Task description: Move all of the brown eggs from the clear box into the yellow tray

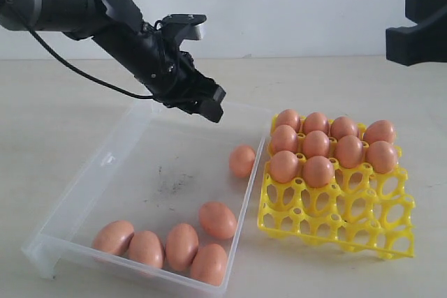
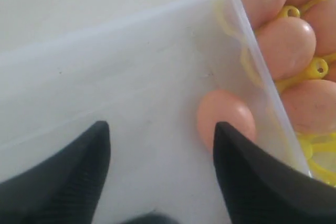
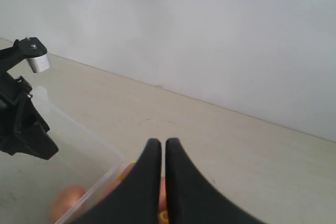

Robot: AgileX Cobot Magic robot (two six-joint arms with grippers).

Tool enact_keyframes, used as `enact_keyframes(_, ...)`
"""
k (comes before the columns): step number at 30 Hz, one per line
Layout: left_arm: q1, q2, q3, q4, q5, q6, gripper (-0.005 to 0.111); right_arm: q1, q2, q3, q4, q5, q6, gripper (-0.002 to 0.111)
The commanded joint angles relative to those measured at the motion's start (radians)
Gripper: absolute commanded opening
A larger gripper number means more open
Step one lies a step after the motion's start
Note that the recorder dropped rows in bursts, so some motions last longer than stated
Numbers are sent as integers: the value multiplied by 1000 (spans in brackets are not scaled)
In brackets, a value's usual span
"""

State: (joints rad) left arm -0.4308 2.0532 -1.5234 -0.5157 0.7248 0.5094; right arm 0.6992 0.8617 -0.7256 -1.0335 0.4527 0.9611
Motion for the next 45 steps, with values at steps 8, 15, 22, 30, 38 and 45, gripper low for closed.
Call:
enact_keyframes(8, -33, 102, -15, -167, -38, -143, 60, -3, -3, 7, 38, -2, -33, 0)
enact_keyframes(15, -33, 144, -17, -215, -29, -113, 60, -3, -3, 7, 38, -2, -33, 0)
enact_keyframes(22, -33, 181, -17, -329, -19, -31, 60, -3, -3, 7, 38, -2, -35, 0)
enact_keyframes(30, -33, 192, -17, -411, 6, 43, 59, -3, -3, 7, 38, -2, -35, 0)
enact_keyframes(38, -33, 200, -17, -370, 43, 48, 57, -3, -3, 7, 38, -2, -35, 0)
enact_keyframes(45, -33, 204, -17, -325, 40, 46, 53, -3, -3, 7, 38, -2, -35, 0)
